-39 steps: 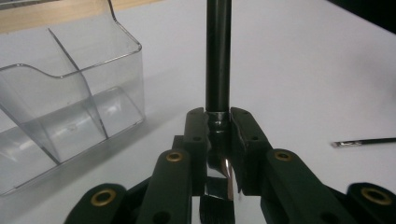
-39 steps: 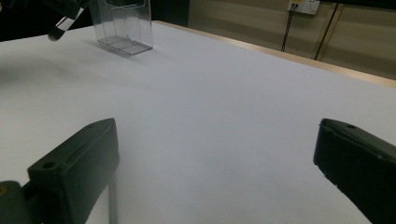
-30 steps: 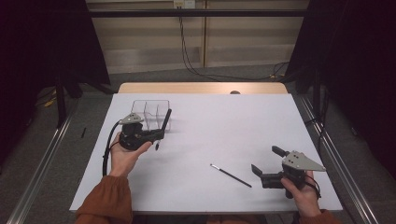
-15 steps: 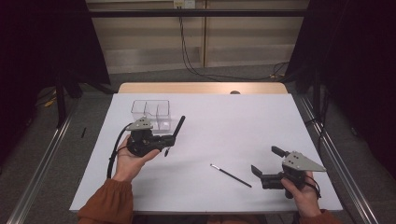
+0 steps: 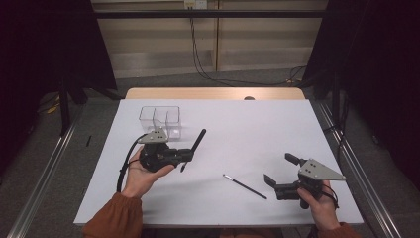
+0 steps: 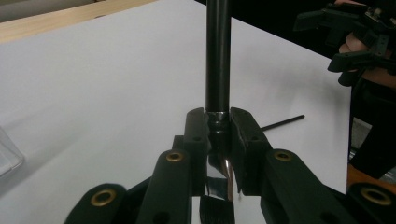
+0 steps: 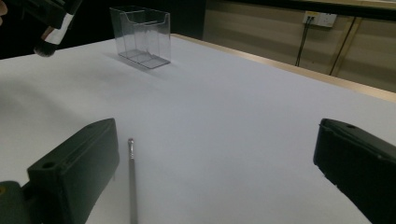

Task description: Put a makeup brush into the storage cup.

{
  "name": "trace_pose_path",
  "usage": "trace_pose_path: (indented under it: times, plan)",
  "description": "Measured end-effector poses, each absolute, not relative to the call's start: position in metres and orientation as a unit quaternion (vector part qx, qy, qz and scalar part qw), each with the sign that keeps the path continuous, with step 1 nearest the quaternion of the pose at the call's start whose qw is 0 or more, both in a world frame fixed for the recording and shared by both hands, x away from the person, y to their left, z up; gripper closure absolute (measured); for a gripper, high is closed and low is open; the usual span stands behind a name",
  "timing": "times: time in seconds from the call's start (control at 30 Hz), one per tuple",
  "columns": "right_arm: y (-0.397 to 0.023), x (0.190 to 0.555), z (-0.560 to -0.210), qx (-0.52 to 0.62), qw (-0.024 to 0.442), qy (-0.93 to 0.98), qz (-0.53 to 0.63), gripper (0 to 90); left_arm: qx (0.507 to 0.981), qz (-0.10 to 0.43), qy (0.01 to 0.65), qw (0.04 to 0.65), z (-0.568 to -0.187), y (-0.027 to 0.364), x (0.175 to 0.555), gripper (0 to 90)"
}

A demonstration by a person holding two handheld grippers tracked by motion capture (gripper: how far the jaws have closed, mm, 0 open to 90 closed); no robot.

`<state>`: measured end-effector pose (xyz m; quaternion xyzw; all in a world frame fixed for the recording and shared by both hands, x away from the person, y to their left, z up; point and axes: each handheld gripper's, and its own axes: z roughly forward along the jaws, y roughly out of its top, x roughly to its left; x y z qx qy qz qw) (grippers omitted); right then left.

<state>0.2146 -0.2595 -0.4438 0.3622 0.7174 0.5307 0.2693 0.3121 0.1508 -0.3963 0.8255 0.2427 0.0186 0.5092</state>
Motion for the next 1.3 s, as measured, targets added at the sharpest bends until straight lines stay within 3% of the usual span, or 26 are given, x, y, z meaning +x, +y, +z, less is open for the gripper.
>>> trace_pose_path:
  times: [0.37, 0.6, 1.03, 1.3]
  plan:
    - [-0.244, 0.221, -0.437, 0.334, 0.230, 0.735, 0.543, 0.0, 0.833, -0.016, 0.217, 0.509, -0.393, 0.142, 0.303, 78.0]
    - [-0.234, 0.226, -0.436, 0.322, 0.204, 0.749, 0.542, 1.1, 0.857, -0.049, 0.186, 0.477, -0.396, 0.131, 0.307, 78.0]
    - [-0.216, 0.234, -0.431, 0.285, 0.159, 0.787, 0.524, 2.2, 0.894, -0.048, 0.144, 0.422, -0.385, 0.115, 0.303, 78.0]
    - [-0.208, 0.244, -0.426, 0.271, 0.102, 0.817, 0.500, 2.7, 0.907, -0.047, 0.126, 0.398, -0.381, 0.106, 0.300, 78.0]
